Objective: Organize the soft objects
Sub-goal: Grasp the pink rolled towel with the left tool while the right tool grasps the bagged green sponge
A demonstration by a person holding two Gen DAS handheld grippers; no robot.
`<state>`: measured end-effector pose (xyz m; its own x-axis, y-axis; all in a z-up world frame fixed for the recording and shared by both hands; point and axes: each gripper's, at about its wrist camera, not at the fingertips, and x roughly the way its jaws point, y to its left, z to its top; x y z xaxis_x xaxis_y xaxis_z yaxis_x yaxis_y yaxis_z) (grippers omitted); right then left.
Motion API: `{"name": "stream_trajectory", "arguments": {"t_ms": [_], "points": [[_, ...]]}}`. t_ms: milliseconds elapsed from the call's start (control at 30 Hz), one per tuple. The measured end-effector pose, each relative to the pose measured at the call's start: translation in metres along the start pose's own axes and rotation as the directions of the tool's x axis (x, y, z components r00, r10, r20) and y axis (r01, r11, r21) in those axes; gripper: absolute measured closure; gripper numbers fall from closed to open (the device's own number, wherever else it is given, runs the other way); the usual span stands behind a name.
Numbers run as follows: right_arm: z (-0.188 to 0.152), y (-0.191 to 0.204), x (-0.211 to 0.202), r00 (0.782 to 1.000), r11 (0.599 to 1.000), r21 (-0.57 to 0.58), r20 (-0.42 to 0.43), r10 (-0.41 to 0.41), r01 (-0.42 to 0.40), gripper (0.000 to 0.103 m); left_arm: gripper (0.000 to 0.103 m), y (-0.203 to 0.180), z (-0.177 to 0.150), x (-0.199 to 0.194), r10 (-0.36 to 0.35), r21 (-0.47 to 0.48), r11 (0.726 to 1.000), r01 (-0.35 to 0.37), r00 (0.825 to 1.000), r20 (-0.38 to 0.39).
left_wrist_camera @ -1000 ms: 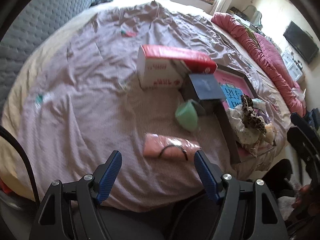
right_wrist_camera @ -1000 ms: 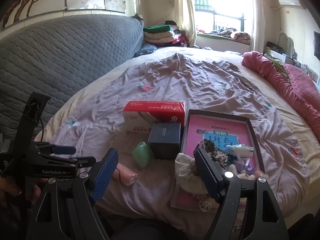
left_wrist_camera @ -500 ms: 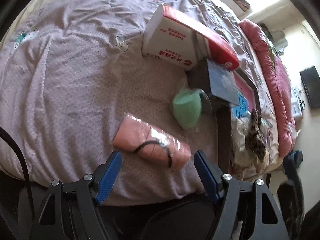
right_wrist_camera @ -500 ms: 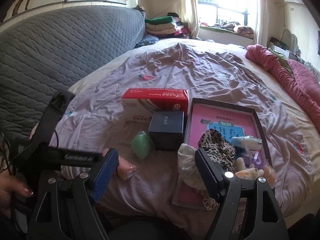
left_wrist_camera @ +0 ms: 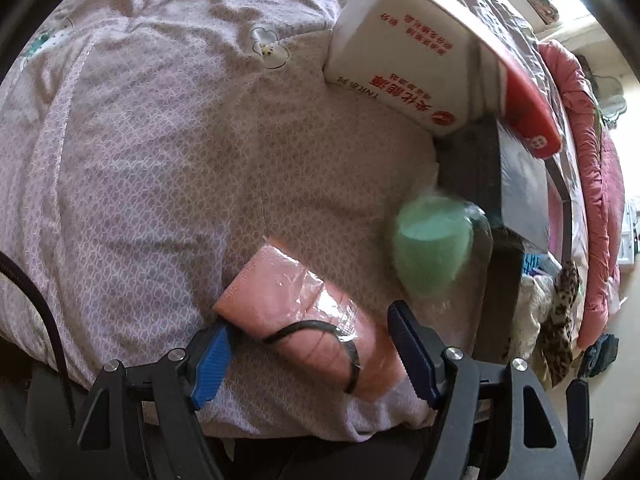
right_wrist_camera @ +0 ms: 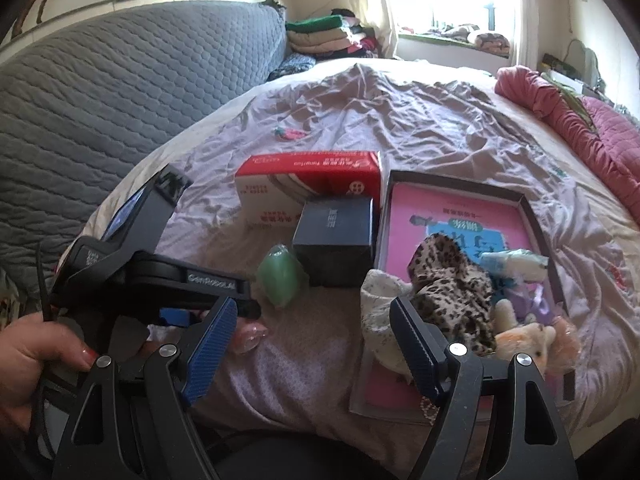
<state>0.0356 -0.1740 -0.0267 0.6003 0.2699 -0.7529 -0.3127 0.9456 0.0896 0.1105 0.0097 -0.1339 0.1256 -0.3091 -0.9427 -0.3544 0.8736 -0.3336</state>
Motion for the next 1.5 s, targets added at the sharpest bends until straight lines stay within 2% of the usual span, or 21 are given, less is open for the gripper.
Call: {"name": "stream_trajectory", "arguments": {"t_ms": [133, 267, 367, 433, 633, 900, 1000, 1067, 1133, 1300, 1500], "points": [[0.0, 0.004, 0.012, 1.0, 1.0, -0.001, -0.017, 0.006, -0.006, 0.023, 0.038, 0.005, 0.004, 0.002, -0.01, 0.0, 1.0, 0.01, 1.0, 0.01], [-0.001, 0.013, 0.027, 0.999, 1.0, -0.009, -0.045, 0.025, -0.026, 0.023, 0.063, 0.01, 0.014, -0.002, 0.017, 0.057, 0.998, -0.019, 0.999, 0.039], [0.0, 0.019, 0.042, 0.997, 0.999, -0.021, -0.069, 0.029, -0.031, 0.023, 0.07, 0.013, 0.016, -0.006, 0.009, 0.105, 0.994, -0.013, 0.999, 0.038], [0.002, 0.022, 0.054, 0.996, 0.999, -0.02, -0.08, 0.027, -0.029, 0.023, 0.073, 0.019, 0.017, -0.008, -0.022, 0.118, 0.993, 0.018, 0.999, 0.027], [0.005, 0.026, 0.094, 0.993, 1.0, 0.023, -0.118, 0.013, -0.01, 0.023, 0.083, 0.036, 0.018, -0.02, -0.04, 0.169, 0.985, 0.035, 0.999, 0.028], [0.008, 0.028, 0.131, 0.987, 0.997, 0.075, -0.159, -0.007, 0.019, 0.023, 0.084, 0.035, 0.019, -0.021, -0.047, 0.217, 0.976, 0.038, 0.998, 0.038], [0.01, 0.03, 0.135, 0.989, 0.997, 0.066, -0.143, -0.034, 0.044, 0.023, 0.084, 0.046, 0.011, -0.025, -0.044, 0.234, 0.972, 0.032, 0.998, 0.044], [0.011, 0.028, 0.135, 0.991, 0.996, 0.082, -0.128, -0.031, 0.042, 0.027, 0.084, 0.044, 0.011, -0.024, -0.039, 0.244, 0.969, 0.025, 0.998, 0.053], [0.013, 0.026, 0.137, 0.992, 0.994, 0.102, -0.128, -0.011, 0.024, 0.05, 0.084, 0.043, 0.009, -0.025, -0.031, 0.256, 0.967, 0.014, 0.998, 0.062], [0.011, 0.034, 0.142, 0.989, 0.998, 0.07, -0.151, 0.007, 0.004, 0.058, 0.084, 0.035, 0.005, -0.024, -0.017, 0.281, 0.96, -0.006, 0.997, 0.078], [0.009, 0.026, 0.115, 0.993, 0.993, 0.107, -0.102, 0.064, -0.053, 0.06, 0.084, 0.027, -0.002, -0.032, -0.014, 0.301, 0.954, -0.018, 0.994, 0.105]]}}
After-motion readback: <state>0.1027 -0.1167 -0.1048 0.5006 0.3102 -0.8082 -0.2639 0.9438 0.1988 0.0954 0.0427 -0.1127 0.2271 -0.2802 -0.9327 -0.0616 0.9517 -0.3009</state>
